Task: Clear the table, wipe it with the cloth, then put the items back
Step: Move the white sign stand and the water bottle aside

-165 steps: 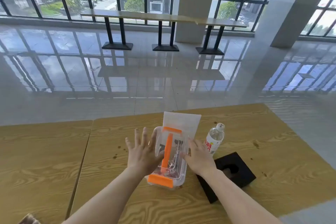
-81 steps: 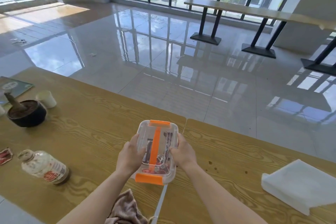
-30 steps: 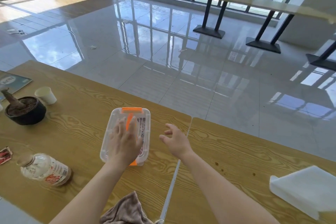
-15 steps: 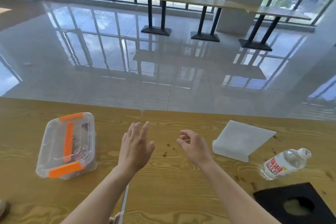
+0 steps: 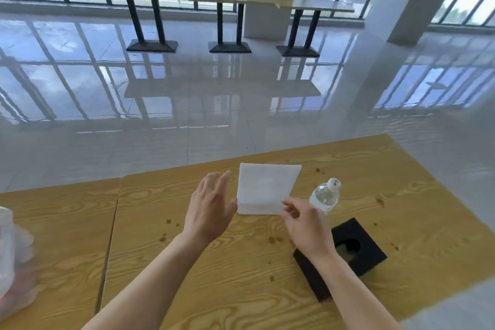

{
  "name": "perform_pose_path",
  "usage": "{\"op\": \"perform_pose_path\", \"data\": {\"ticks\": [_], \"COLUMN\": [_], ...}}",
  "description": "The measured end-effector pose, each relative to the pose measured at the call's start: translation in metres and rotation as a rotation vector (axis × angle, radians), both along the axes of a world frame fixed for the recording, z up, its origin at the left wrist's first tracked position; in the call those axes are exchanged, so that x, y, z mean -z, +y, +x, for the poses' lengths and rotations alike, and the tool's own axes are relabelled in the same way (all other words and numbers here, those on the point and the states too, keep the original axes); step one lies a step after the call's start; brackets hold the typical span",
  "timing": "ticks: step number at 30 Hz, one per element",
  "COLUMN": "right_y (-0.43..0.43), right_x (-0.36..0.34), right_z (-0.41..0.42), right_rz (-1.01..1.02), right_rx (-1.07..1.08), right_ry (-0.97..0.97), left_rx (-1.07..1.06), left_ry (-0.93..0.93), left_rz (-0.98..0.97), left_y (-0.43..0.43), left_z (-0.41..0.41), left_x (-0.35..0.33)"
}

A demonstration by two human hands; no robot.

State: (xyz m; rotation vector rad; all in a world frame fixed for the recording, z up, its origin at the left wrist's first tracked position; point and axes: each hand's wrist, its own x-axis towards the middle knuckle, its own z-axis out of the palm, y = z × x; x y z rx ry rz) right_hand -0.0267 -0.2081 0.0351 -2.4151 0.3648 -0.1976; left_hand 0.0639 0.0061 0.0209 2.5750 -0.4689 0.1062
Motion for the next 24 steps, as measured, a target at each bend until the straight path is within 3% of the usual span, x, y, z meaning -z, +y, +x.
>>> {"op": "perform_pose_path", "data": {"ticks": [12,17,24], "right_y": [-0.104,-0.119,-0.123], "right_x": [-0.015,-0.013,-0.008], "right_z": [0.003,0.018,0.031], "right_rz": [-0.129,-0.211,-0.124], "right_rx": [0.237,0.176,0.054], "right_ry": [-0.227,-0.112,0.056], "left_rx": [0.085,0.133,0.161], "left_ry": [-0.146,-0.121,-0.039], "left_rz": [0.12,0.247,0.333], "left_y": [-0.084,-0.098,-0.105], "left_z": [0.04,0.056,0.067], "left_x": [-0.016,-0.014,-0.008]}}
